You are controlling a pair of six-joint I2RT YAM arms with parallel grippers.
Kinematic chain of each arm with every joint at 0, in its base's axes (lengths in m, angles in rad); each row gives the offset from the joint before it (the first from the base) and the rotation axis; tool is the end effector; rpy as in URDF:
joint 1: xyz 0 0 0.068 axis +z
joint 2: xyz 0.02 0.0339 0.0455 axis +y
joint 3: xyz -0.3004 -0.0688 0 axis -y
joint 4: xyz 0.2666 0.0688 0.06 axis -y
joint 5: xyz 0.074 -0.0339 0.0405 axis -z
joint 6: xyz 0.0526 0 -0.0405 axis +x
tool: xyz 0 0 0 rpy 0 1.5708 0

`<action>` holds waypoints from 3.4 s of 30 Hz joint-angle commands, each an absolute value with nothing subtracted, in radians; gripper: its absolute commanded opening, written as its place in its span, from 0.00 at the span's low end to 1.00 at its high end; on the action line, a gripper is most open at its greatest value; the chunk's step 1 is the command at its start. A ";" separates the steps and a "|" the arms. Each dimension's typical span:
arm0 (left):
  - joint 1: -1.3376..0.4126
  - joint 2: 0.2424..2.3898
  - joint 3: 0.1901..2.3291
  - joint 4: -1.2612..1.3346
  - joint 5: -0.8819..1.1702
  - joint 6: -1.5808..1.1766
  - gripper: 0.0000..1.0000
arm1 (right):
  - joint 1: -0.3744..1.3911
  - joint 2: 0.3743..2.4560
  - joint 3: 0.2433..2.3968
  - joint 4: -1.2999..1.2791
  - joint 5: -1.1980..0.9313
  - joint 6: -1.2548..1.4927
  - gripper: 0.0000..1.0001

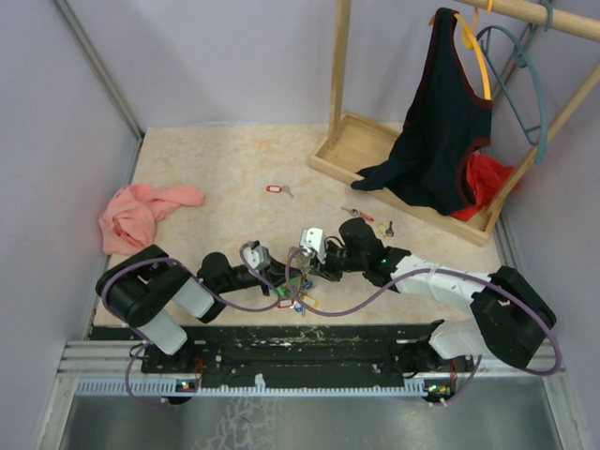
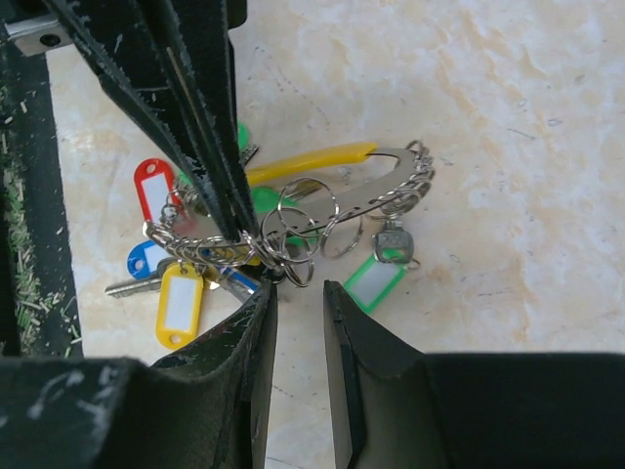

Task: Put the keys on the keyring

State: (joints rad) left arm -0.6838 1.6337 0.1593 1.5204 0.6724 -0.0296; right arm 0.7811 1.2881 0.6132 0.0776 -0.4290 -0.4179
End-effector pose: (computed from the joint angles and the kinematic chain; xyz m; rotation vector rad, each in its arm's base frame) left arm 0.1648 -0.1766 0.1590 1.0262 1.2745 -1.0651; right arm 0.1853 0.2145 0.2137 -1.4303 1.6497 0.6721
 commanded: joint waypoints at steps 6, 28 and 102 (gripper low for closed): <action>-0.683 1.616 0.164 1.790 0.716 -0.037 0.00 | 0.773 1.317 0.645 0.107 -0.499 -0.460 0.25; -0.683 1.596 0.144 1.789 0.794 0.001 0.15 | 0.774 1.308 0.674 0.132 -0.578 -0.505 0.00; -0.669 1.460 0.130 1.430 0.595 0.167 0.33 | 0.774 1.264 0.669 0.155 -0.598 -0.512 0.00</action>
